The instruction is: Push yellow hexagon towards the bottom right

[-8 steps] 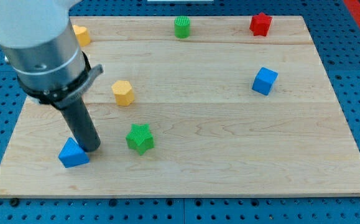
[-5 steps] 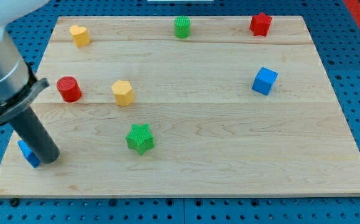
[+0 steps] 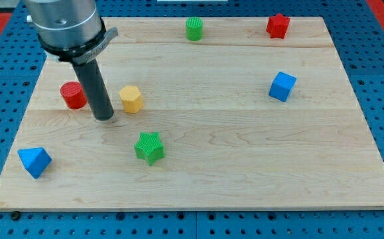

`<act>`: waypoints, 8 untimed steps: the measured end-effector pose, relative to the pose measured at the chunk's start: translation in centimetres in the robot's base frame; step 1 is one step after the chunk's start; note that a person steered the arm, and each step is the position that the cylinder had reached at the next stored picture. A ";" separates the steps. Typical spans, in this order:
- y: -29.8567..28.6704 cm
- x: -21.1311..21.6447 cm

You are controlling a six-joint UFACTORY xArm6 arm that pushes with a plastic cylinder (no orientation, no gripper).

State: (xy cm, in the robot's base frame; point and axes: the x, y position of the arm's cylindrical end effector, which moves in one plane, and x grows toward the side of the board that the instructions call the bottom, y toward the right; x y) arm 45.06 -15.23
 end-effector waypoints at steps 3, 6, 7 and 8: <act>7.6 -1.5; 11.1 -3.0; 15.4 0.2; 21.3 2.3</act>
